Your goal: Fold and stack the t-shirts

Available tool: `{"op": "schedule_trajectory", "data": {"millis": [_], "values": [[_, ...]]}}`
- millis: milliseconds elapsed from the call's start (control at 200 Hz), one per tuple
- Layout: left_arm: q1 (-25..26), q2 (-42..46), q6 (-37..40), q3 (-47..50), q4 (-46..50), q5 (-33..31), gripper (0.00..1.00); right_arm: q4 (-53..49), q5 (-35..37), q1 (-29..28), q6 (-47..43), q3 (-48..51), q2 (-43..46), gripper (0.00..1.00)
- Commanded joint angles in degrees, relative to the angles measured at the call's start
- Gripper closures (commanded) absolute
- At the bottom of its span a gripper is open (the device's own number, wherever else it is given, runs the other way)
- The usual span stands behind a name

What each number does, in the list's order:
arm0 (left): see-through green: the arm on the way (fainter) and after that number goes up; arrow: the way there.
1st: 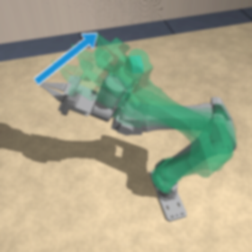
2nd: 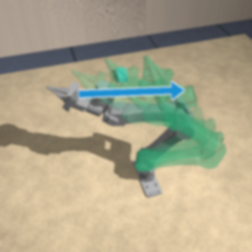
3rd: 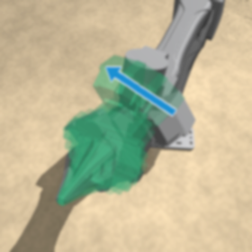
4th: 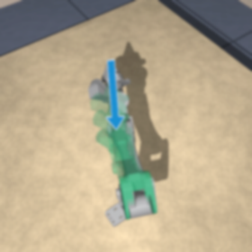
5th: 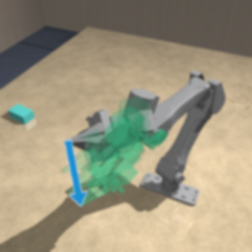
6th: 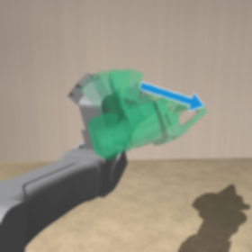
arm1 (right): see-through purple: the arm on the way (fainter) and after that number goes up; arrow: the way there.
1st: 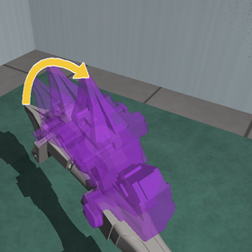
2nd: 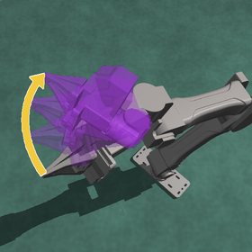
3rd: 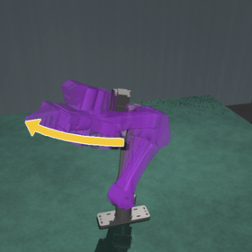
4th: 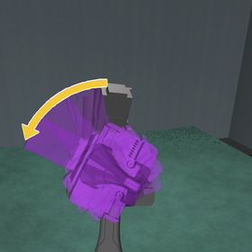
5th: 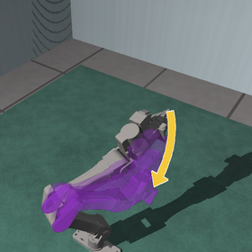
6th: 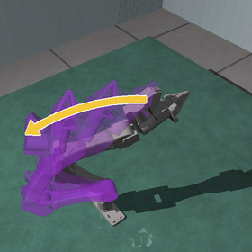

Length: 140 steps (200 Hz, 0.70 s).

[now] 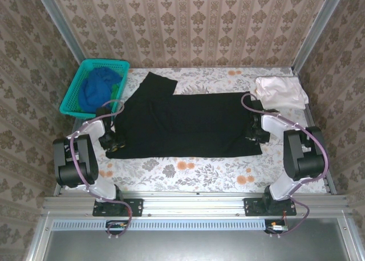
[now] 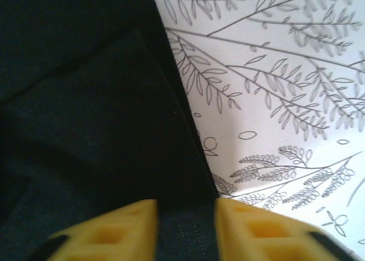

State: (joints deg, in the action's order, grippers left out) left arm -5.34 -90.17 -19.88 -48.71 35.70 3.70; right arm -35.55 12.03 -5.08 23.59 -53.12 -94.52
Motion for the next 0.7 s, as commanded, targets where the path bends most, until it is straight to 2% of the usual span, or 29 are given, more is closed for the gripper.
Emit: {"op": "schedule_trajectory", "data": {"millis": [0, 155, 360, 430, 550, 695], "values": [[-0.5, 0.1, 0.9, 0.3, 0.9, -0.5, 0.7, -0.6, 0.9, 0.5, 0.3, -1.0, -0.5, 0.82], [-0.5, 0.1, 0.7, 0.3, 1.1, -0.7, 0.7, -1.2, 2.6, 1.7, 0.3, 0.6, 4.5, 1.0], [-0.5, 0.1, 0.6, 0.2, 1.2, -1.0, 0.71, -1.6, 2.7, 4.2, 0.6, 2.8, 7.9, 1.0], [-0.5, 0.1, 0.6, 0.4, 1.2, -1.1, 0.71, -1.1, -0.4, 4.6, 0.3, 2.6, 6.6, 1.0], [-0.5, 0.8, 0.1, 0.5, 1.2, -0.3, 0.68, -0.7, -5.7, 4.3, -0.8, 1.0, 2.1, 0.82], [0.2, 5.3, -1.0, -0.8, 2.9, -0.2, 0.36, -4.1, -3.4, 4.3, -1.4, -2.4, 3.0, 0.59]]}}
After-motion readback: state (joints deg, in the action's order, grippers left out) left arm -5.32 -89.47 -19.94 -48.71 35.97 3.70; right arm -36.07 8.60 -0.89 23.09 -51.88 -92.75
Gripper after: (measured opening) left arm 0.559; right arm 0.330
